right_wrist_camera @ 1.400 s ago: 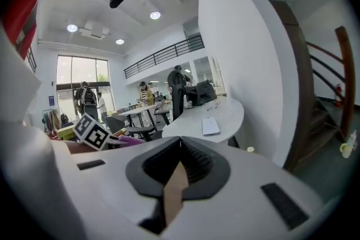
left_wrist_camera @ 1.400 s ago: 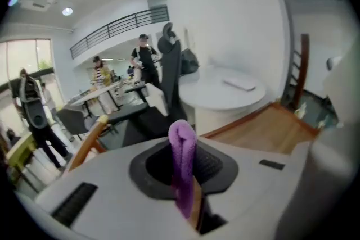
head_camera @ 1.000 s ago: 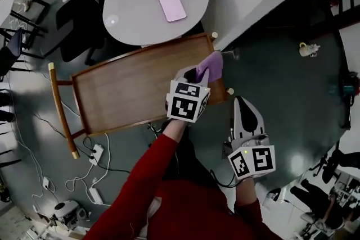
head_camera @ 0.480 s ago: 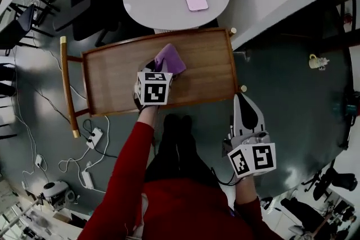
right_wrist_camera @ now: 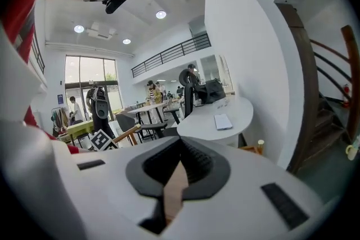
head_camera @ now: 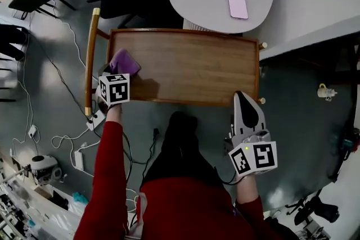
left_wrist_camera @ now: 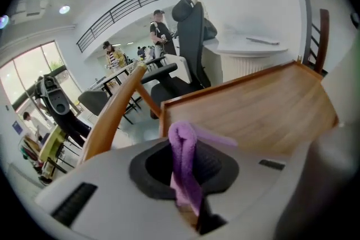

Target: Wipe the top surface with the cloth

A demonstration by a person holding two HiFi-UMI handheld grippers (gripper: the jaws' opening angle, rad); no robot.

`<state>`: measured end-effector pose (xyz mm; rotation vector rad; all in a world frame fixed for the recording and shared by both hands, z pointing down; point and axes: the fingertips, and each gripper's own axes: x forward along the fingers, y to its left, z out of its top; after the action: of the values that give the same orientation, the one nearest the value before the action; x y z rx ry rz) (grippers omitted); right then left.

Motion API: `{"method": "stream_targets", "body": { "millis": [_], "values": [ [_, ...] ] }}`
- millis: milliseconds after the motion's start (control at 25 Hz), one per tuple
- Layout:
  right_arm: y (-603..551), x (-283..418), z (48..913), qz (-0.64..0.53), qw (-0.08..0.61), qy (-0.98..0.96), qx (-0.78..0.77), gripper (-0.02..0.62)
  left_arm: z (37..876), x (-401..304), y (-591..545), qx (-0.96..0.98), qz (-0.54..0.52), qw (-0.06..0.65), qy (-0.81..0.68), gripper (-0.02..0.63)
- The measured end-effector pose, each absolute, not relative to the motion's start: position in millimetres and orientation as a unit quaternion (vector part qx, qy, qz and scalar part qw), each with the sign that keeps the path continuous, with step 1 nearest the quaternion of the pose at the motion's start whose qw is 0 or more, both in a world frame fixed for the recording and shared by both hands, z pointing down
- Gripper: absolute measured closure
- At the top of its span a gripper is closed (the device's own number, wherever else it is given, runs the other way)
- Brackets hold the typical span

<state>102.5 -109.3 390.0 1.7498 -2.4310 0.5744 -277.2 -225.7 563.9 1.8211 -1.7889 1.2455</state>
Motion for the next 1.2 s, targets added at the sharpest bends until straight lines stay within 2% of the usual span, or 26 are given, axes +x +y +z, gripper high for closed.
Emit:
{"method": "stream_targets", "body": {
  "millis": [200, 320, 440, 680, 880, 1040, 1200],
  "values": [
    [-104.2, 103.8, 389.7, 0.187, 0.047, -0.789, 0.583, 0.583, 553.4, -296.9, -218.3, 0.596, 0.462, 0.099, -0.649, 0.552],
    [-94.5, 112.4, 389.0, 0.183, 0.047, -0.778, 0.599, 0.583, 527.6, -268.3, -208.9, 0.626, 0.432, 0.074, -0.646, 0.552],
    [-82.7, 130.0, 386.7, 0.177, 0.045, -0.759, 0.624, 0.583, 500.7, -186.0, -198.8, 0.716, 0.367, 0.083, -0.588, 0.552],
    [-39.8, 169.6, 377.9, 0.17, 0.032, -0.705, 0.688, 0.583, 474.3, 44.5, -151.6, 0.893, 0.244, 0.116, -0.36, 0.552],
    [-5.3, 200.7, 376.8, 0.17, 0.024, -0.666, 0.726, 0.583, 470.0, 173.9, -107.4, 0.935, 0.215, 0.145, -0.241, 0.552],
    [7.0, 207.2, 376.8, 0.172, 0.027, -0.656, 0.735, 0.583, 501.8, 200.0, -100.1, 0.921, 0.268, 0.164, -0.23, 0.552],
    [1.8, 201.7, 375.2, 0.171, 0.031, -0.668, 0.723, 0.583, 540.9, 172.1, -107.0, 0.893, 0.325, 0.176, -0.256, 0.552]
  ]
}}
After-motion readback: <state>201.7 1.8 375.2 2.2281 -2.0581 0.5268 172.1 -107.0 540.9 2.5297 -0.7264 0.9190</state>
